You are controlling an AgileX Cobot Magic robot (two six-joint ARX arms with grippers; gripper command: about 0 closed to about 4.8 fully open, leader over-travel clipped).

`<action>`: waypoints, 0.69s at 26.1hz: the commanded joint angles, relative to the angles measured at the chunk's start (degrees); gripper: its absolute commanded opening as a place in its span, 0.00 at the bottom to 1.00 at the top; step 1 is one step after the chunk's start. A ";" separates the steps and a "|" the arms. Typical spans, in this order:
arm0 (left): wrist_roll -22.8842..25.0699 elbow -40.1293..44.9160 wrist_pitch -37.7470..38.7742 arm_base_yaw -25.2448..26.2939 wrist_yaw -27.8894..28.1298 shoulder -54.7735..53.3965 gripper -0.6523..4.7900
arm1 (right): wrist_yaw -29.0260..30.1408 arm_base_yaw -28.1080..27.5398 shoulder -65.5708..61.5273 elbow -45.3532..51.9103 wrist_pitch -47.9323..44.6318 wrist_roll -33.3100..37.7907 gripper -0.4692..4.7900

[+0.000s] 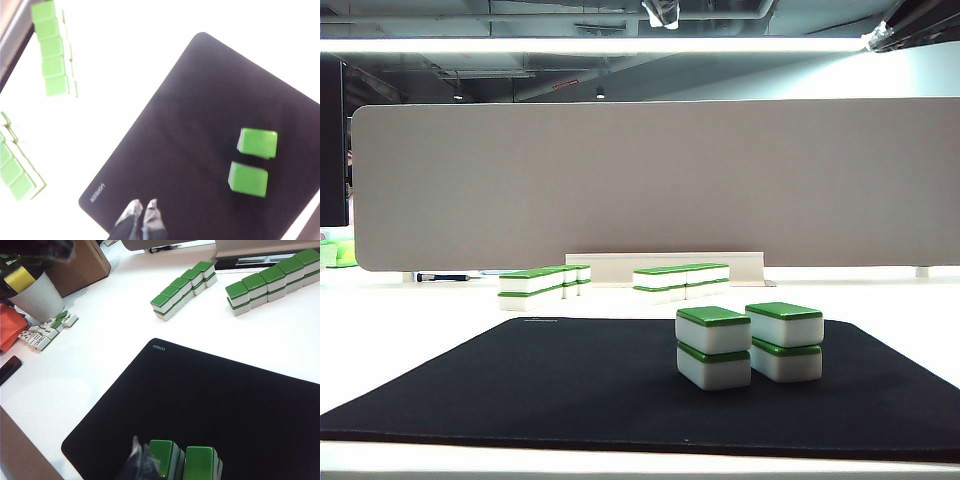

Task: Take a mahjong tile from the mahjong wall and then place it on the table close to you.

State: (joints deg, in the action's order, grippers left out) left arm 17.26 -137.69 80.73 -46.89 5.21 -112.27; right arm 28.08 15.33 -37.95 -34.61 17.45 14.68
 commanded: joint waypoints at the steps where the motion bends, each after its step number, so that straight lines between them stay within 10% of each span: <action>1: -1.51 -0.02 -2.21 -0.17 -0.04 0.07 0.15 | -0.04 0.11 0.09 -0.17 -0.59 -0.11 0.09; 8: -1.20 -0.02 -5.03 -0.37 0.17 0.02 0.15 | -0.04 0.11 0.07 -0.17 -0.55 -0.11 0.09; 18: -0.70 12.74 -29.66 2.84 0.13 7.30 0.15 | -0.09 0.09 0.09 -0.17 -0.55 -0.11 0.09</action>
State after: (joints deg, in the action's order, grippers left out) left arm 16.32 -128.95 59.07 -44.38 5.34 -107.74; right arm 28.08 15.35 -37.98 -34.61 17.45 14.68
